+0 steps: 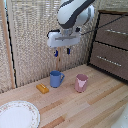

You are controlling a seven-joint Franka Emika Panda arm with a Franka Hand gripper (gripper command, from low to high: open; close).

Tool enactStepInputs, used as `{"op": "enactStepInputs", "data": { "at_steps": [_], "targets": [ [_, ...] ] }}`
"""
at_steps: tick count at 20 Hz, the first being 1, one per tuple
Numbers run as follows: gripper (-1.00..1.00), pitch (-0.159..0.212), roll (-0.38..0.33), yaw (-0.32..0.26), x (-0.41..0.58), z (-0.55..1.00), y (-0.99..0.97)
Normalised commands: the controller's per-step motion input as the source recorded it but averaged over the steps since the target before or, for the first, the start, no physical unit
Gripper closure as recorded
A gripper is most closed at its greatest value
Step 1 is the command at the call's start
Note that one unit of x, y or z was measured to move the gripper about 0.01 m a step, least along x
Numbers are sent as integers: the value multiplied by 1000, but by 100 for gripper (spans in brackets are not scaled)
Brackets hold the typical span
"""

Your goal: Please adjust your gripper to match the height of the lower drawer handle. Progress your gripper onward until it happens to touch the drawer handle. Now, firmly take hold of it with your gripper, then steadily retract it to swing the drawer wide open.

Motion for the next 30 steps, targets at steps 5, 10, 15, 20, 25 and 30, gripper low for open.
{"op": "enactStepInputs", "data": {
  "at_steps": [5, 10, 15, 20, 25, 30],
  "targets": [
    [-100, -14, -294, 161, -90, -9, -3],
    [-100, -43, -373, 160, -162, 0, -109],
    [-100, -62, -375, 171, -163, 0, -159],
    [-100, -50, -375, 167, -154, 0, -165],
    [-100, -52, -375, 157, -163, 0, -195],
    [-100, -40, -375, 123, -217, 0, -288]
  ]
}}
